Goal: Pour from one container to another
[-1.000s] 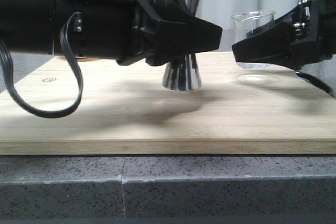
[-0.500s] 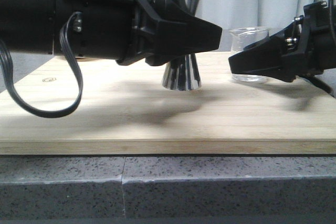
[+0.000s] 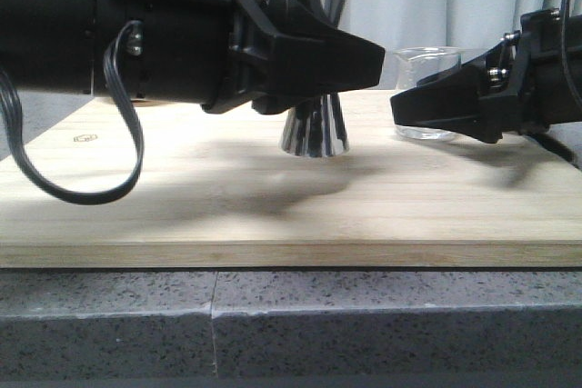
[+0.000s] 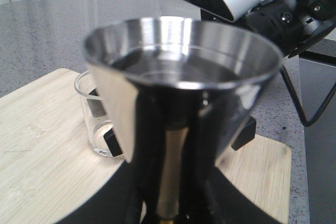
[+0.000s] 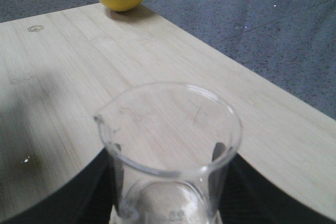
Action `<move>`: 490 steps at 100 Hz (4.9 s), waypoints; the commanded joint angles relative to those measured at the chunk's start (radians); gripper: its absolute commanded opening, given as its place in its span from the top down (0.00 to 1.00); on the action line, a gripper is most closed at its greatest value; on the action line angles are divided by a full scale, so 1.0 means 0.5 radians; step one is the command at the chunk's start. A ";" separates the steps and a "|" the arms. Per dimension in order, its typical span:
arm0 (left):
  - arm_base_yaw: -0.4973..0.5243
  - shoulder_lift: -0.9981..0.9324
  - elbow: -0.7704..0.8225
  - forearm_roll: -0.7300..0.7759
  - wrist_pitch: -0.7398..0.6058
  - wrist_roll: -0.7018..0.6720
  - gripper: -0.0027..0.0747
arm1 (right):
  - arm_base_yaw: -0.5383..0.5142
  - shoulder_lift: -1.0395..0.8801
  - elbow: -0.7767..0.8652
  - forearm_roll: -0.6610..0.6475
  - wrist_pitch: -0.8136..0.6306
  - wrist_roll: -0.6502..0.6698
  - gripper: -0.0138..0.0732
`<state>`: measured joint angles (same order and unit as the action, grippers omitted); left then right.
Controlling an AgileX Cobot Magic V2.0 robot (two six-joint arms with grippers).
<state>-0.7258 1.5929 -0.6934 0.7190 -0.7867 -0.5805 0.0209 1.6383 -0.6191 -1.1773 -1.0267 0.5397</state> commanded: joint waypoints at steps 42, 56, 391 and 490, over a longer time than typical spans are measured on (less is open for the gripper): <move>-0.003 -0.089 -0.051 -0.058 -0.184 -0.011 0.99 | -0.012 -0.050 -0.038 0.106 -0.118 -0.027 0.52; -0.003 -0.089 -0.051 -0.058 -0.184 -0.011 0.99 | -0.012 -0.050 -0.038 0.108 -0.142 -0.027 0.44; 0.594 0.216 -0.051 0.204 -0.541 -0.047 0.99 | -0.008 -0.528 -0.446 0.342 -0.436 0.154 0.16; 0.594 0.216 -0.051 0.325 -0.556 -0.047 0.48 | -0.008 -0.528 -0.446 0.342 -0.436 0.154 0.16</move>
<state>-0.4303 1.7375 -0.7025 0.9091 -0.9969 -0.5926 0.0209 1.4093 -0.8090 -1.0597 -1.1649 0.6120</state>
